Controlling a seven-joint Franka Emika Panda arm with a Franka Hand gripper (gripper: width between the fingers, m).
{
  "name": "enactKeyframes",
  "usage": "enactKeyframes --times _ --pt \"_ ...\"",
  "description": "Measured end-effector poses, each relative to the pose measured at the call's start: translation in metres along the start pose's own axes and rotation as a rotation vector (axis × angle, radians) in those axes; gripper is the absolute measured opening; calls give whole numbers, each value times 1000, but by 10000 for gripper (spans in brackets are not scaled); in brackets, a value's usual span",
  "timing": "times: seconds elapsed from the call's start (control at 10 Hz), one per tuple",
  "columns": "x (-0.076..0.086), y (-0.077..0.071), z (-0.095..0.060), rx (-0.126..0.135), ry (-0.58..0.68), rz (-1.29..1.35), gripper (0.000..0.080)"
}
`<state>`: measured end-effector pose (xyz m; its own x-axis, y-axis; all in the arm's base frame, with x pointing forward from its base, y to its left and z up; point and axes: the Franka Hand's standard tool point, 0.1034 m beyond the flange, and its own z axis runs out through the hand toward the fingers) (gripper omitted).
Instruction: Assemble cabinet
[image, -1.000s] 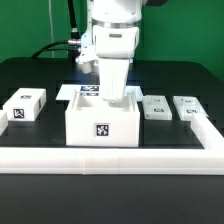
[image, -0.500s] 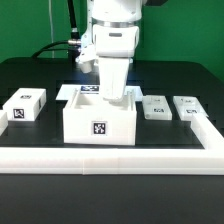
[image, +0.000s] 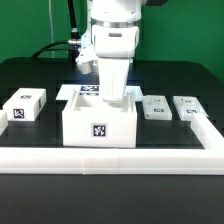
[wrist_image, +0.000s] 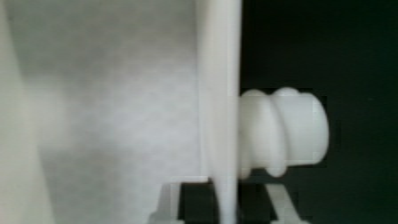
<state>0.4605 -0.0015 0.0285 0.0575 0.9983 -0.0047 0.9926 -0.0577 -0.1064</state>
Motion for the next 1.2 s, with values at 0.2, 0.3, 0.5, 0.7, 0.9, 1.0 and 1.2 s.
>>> enactKeyframes --times 0.2,0.3,0.5,0.7,0.9,1.0,1.2 --pt "1 18 -2 -21 3 -8 42" --pt "2 27 -3 -30 5 -10 42" --pt "13 35 -4 -41 9 -4 42" --pt "38 38 -4 -47 11 13 42" --pt "36 38 -4 -48 11 11 42" --pt "36 38 -4 -48 11 11 42" --pt "41 41 -4 -63 18 3 41"
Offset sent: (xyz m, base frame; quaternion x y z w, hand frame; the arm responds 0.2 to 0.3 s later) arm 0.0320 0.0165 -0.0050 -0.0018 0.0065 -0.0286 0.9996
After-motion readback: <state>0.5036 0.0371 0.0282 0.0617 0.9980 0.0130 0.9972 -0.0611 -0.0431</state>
